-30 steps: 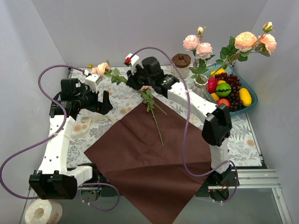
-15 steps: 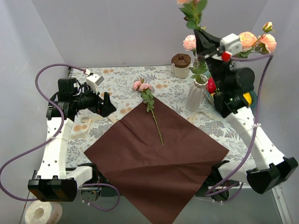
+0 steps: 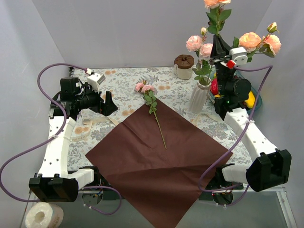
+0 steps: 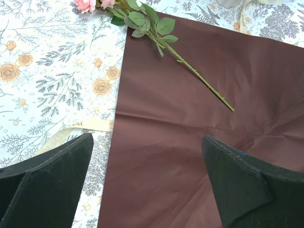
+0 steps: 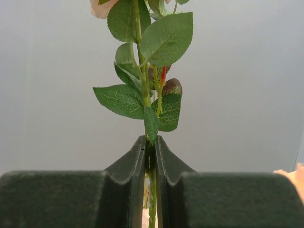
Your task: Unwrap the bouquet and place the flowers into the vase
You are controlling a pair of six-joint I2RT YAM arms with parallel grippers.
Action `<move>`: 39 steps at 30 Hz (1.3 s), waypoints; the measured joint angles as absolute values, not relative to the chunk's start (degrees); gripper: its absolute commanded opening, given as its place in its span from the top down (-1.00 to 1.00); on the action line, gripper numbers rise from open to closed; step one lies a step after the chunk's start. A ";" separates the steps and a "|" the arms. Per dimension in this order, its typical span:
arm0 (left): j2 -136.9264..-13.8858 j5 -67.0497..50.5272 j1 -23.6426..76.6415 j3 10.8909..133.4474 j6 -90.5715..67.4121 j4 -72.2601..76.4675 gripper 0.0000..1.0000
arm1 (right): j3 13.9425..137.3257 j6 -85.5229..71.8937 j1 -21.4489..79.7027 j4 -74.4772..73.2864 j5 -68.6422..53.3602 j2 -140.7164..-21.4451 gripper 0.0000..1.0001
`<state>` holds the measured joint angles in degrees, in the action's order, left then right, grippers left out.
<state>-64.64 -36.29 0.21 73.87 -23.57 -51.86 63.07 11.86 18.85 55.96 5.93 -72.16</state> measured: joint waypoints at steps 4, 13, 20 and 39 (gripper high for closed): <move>-65.23 -35.99 0.21 73.87 -23.57 -51.86 -0.96 | 63.05 10.68 17.02 60.38 5.96 -72.16 0.97; -66.22 -35.57 0.21 73.87 -23.59 -51.83 -0.96 | 57.74 9.15 15.33 67.77 5.58 -72.66 0.97; -66.22 -34.92 0.21 73.87 -23.46 -51.90 -0.96 | 53.21 9.15 15.33 74.35 5.89 -74.26 0.97; -66.19 -34.46 0.21 73.84 -23.20 -52.29 -0.96 | 56.95 7.68 14.24 74.37 5.56 -78.37 0.97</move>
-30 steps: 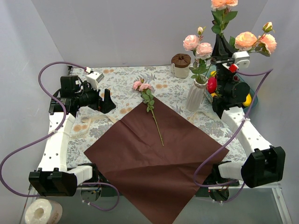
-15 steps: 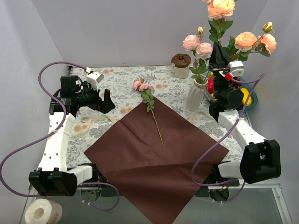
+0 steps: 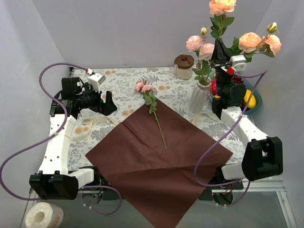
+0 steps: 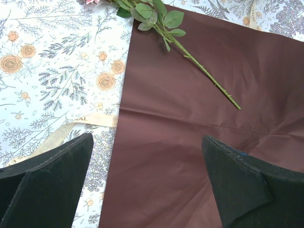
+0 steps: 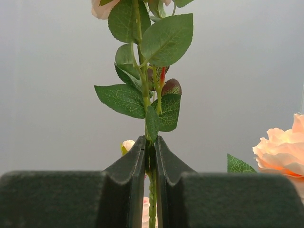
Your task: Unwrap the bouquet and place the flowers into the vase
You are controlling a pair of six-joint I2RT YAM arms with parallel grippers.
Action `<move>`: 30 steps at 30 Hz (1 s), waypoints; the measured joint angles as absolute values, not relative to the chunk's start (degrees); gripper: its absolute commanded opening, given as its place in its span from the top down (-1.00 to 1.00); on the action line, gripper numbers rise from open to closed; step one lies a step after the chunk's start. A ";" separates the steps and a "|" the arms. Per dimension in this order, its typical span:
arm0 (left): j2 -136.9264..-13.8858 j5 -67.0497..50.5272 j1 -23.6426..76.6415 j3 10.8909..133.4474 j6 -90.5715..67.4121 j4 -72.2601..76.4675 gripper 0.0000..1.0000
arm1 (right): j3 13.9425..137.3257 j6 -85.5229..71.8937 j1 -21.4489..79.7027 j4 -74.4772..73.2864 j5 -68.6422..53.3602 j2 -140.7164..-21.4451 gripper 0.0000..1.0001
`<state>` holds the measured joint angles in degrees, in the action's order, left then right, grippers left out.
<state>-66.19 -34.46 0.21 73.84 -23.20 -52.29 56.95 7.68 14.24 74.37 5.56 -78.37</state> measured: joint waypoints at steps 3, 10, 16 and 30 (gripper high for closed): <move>-66.19 -34.48 0.21 73.76 -23.20 -52.27 -0.96 | 56.97 7.68 14.20 73.63 5.56 -78.39 0.97; -66.22 -34.46 0.21 73.69 -23.18 -52.27 -0.96 | 55.72 7.77 14.11 73.52 5.61 -78.39 0.97; -66.15 -34.46 0.21 73.49 -23.14 -52.29 -0.96 | 53.28 7.86 14.09 73.10 5.65 -79.18 0.97; -66.11 -34.48 0.21 73.49 -23.16 -52.27 -0.96 | 50.11 4.14 13.93 56.47 8.88 -74.32 -0.73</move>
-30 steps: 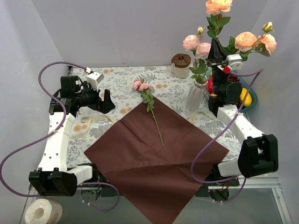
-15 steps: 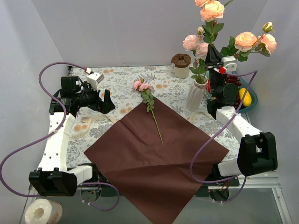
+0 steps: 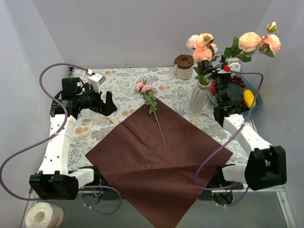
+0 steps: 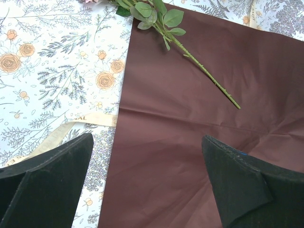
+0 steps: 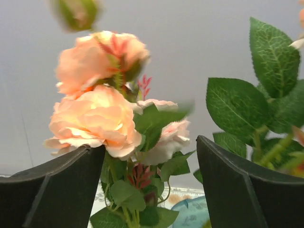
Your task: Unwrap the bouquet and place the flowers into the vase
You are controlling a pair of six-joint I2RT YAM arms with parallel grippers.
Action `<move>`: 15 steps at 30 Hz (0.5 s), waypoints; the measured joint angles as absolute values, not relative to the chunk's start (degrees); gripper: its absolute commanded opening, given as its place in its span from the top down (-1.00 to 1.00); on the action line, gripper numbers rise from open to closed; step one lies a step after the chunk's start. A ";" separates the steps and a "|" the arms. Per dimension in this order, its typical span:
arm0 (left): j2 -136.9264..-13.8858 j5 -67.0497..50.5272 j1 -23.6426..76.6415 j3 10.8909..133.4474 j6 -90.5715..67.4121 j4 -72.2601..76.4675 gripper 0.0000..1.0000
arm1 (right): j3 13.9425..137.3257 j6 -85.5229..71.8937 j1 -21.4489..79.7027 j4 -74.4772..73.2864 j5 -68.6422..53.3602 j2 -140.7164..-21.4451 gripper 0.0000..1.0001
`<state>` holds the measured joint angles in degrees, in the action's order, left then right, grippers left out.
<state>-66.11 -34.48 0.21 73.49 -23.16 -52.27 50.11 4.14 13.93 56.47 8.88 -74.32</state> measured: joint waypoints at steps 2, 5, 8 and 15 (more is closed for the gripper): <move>-66.11 -34.50 0.21 73.49 -23.38 -52.23 -0.96 | 49.25 2.61 13.91 52.64 8.86 -70.87 -0.78; -66.11 -34.54 0.21 73.49 -23.64 -52.01 -0.96 | 49.04 0.05 13.93 46.24 8.58 -65.10 -0.80; -66.02 -34.52 0.21 73.49 -23.86 -51.83 -0.96 | 49.32 -1.98 14.35 40.14 7.75 -59.79 -0.84; -65.76 -34.52 0.21 73.49 -24.69 -51.81 -0.96 | 58.54 -0.62 23.22 25.45 5.65 -55.24 -0.90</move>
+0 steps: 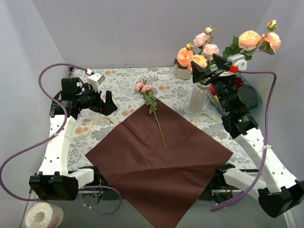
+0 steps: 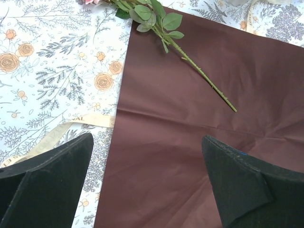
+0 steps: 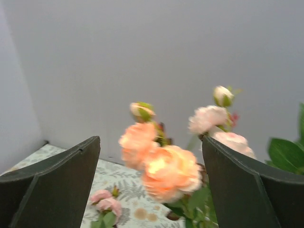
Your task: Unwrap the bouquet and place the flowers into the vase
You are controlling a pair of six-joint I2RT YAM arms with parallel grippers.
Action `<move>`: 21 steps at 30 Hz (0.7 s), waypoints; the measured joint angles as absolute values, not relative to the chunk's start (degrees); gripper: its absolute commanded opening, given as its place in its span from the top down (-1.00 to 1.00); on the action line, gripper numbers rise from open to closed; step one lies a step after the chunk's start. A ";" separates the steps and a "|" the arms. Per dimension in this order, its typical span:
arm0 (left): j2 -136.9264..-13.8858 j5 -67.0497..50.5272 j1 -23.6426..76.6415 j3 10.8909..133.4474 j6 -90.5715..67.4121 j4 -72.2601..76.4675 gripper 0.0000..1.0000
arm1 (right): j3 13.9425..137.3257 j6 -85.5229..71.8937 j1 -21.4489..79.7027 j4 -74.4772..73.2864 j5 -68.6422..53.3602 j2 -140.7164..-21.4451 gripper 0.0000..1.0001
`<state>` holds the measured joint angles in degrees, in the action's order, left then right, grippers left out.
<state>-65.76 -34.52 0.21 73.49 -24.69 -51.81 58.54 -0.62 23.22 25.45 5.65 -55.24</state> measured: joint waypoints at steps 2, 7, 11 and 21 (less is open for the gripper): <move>-65.73 -34.52 0.21 73.49 -25.17 -51.77 -0.96 | 62.72 1.80 28.14 21.85 5.63 -56.05 -0.90; -65.67 -34.48 0.21 73.49 -26.74 -51.16 -0.96 | 70.98 7.16 40.58 14.48 5.91 -61.30 -0.86; -65.49 -34.22 0.21 73.49 -27.35 -50.96 -0.96 | 74.35 9.02 45.12 6.46 5.56 -69.14 -0.80; -64.47 -32.91 0.21 73.10 -27.31 -51.00 -0.96 | 80.42 7.68 45.34 -14.37 5.74 -102.32 -0.73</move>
<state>-64.47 -32.91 0.21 73.10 -27.31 -51.00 80.42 7.68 45.34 -14.37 5.74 -102.32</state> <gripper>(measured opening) 0.982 0.867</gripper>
